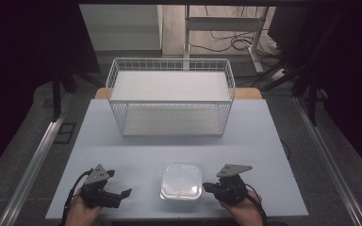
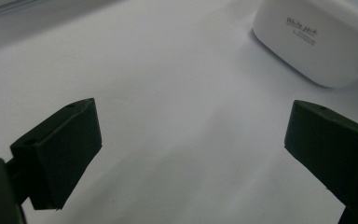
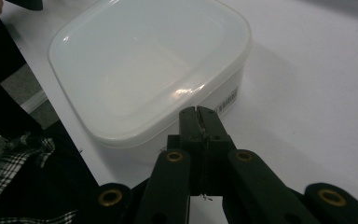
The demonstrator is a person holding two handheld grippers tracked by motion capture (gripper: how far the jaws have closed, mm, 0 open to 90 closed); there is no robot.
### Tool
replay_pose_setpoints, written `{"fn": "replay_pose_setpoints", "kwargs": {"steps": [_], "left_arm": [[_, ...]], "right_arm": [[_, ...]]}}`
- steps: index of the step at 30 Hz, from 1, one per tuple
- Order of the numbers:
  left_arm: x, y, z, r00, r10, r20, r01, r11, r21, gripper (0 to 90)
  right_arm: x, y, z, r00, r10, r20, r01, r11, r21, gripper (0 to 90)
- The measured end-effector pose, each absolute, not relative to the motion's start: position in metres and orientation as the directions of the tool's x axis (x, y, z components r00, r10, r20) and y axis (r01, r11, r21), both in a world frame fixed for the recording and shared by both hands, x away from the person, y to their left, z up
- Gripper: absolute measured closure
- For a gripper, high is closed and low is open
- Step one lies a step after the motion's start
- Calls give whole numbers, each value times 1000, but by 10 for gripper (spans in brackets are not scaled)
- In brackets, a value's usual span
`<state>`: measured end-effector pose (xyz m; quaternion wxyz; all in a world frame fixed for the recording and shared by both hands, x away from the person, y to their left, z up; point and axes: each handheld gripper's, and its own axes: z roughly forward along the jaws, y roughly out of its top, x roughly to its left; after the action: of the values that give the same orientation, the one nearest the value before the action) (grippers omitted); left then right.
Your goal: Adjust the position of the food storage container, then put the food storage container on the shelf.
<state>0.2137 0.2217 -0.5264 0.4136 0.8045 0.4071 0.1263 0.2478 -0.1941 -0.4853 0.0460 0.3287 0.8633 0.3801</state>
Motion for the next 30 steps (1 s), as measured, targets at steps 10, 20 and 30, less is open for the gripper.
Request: {"fn": "replay_pose_setpoints", "kwargs": {"steps": [10, 20, 30], "left_arm": [[211, 211, -525, 664, 740, -112, 554, -385, 738, 49], [210, 204, -528, 684, 725, -85, 521, -404, 752, 19], [211, 203, -527, 678, 729, -97, 525, -387, 758, 19]], "right_arm": [[250, -214, -483, -765, 640, 76, 487, 497, 718, 686], [251, -223, -498, -795, 607, -22, 403, 554, 728, 160], [253, -227, -501, -784, 620, 15, 427, 522, 738, 56]]}}
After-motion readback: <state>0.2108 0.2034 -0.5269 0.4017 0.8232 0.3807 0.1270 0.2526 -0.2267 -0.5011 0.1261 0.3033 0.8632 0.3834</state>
